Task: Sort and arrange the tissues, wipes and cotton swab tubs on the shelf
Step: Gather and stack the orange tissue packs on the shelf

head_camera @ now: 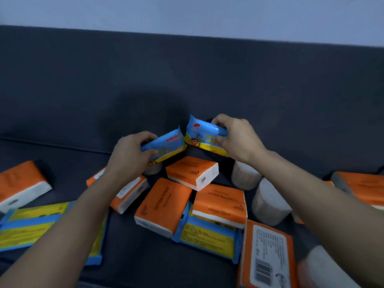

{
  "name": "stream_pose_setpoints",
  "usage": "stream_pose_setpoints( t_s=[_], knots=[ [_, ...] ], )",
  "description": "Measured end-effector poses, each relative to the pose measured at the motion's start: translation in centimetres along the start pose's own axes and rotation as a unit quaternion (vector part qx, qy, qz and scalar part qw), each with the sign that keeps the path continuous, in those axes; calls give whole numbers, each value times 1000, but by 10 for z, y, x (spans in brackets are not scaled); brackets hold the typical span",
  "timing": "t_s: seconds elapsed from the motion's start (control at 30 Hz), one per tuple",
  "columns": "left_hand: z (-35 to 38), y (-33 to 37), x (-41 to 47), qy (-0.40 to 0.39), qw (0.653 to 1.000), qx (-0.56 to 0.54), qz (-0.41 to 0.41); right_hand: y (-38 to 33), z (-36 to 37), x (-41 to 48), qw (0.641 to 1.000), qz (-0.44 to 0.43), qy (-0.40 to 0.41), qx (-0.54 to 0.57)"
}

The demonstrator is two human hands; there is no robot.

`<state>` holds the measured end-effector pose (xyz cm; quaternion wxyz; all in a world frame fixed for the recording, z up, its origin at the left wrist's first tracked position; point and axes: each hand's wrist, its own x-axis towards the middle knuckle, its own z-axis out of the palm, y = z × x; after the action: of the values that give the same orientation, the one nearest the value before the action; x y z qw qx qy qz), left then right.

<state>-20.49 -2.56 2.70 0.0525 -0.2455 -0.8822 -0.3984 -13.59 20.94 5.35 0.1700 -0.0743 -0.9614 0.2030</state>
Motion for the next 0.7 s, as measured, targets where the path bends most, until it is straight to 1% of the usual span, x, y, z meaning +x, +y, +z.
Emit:
stream_pose_setpoints(
  t_s=[0.13,0.23,0.3,0.37,0.5,0.7],
  knots=[
    [-4,-10,0,-10,1000,-3,-18,-2,19,13,999,15,-48,-6],
    [-2,-9,4,-18,1000,-1,-24,6,29,15,993,33,-98,-55],
    [1,-7,7,-24,999,-10,-22,9,28,14,990,36,-116,-78],
    [5,-4,11,-36,999,-20,-24,11,24,12,988,40,-127,-76],
    [13,-4,22,-44,998,43,2,12,20,7,986,38,-150,-67],
    [27,-3,37,-114,990,80,19,12,20,-5,973,36,-221,-59]
  ],
)
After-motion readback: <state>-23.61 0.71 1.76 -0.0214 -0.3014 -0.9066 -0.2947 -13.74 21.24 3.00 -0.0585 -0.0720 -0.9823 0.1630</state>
